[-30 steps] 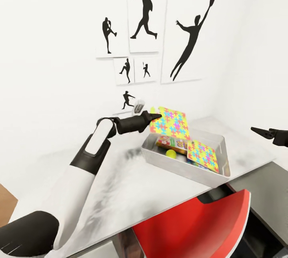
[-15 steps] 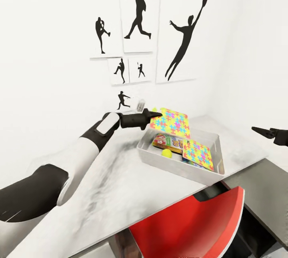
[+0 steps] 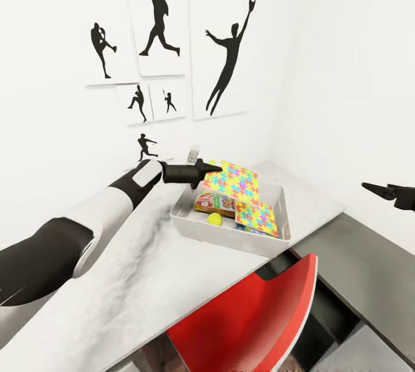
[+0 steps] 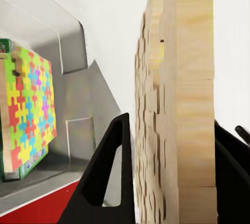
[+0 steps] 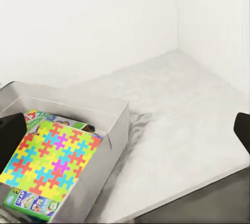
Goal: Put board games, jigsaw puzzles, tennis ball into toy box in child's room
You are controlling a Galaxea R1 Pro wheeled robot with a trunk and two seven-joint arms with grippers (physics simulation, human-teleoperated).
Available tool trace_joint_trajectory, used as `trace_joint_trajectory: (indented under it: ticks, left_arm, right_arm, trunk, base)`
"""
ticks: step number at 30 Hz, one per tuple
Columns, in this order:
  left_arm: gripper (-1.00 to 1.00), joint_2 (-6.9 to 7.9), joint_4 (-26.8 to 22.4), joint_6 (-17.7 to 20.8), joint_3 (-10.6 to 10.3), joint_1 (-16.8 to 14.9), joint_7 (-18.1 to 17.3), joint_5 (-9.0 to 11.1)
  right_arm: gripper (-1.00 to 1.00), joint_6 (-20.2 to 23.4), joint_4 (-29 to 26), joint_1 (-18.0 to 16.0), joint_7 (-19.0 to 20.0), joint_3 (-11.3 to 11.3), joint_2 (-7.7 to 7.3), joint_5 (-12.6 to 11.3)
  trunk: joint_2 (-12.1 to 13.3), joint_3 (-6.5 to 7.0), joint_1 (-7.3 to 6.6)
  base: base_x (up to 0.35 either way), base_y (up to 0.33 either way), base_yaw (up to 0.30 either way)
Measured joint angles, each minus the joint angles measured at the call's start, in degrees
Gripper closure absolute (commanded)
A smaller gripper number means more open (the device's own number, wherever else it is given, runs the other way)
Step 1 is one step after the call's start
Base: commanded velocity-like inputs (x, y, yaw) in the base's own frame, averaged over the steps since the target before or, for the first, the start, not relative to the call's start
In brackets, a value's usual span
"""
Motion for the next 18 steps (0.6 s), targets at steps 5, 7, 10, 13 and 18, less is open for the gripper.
trace_joint_trajectory:
  ticks: [5,7,10,13,18]
  left_arm:
    - [1.00,-0.42,1.2,1.8,0.5,-3.9,10.7,1.2]
    - [1.00,-0.42,1.7,1.9,0.5,-4.4,12.4,1.9]
    - [1.00,-0.18,3.1,1.9,0.5,-4.5,13.5,2.3]
    - [1.00,0.17,3.7,1.3,0.5,-4.5,13.9,2.5]
    - [1.00,2.13,4.2,-0.9,0.3,-4.4,15.1,2.1]
  right_arm:
    - [-1.00,0.0,0.0,0.0,3.4,-0.1,-0.04,0.0]
    - [-1.00,0.0,0.0,0.0,3.8,-0.1,-0.04,0.0]
    - [-1.00,0.0,0.0,0.0,4.0,-0.1,-0.07,0.0]
    - [-1.00,0.0,0.0,0.0,4.1,-0.1,-0.08,0.0]
    - [-1.00,0.0,0.0,-0.1,4.1,-0.1,-0.09,0.0]
  trunk:
    - [0.0,-0.03,0.00]
    - [0.0,-0.07,0.00]
    - [0.0,-0.14,0.00]
    - [0.0,-0.18,0.00]
    - [0.0,-0.20,0.00]
  base:
    - [0.000,0.000,-0.283]
    - [0.000,0.000,-0.274]
    - [0.000,0.000,-0.226]
    - [0.000,0.000,-0.092]
    - [0.000,0.000,-0.026]
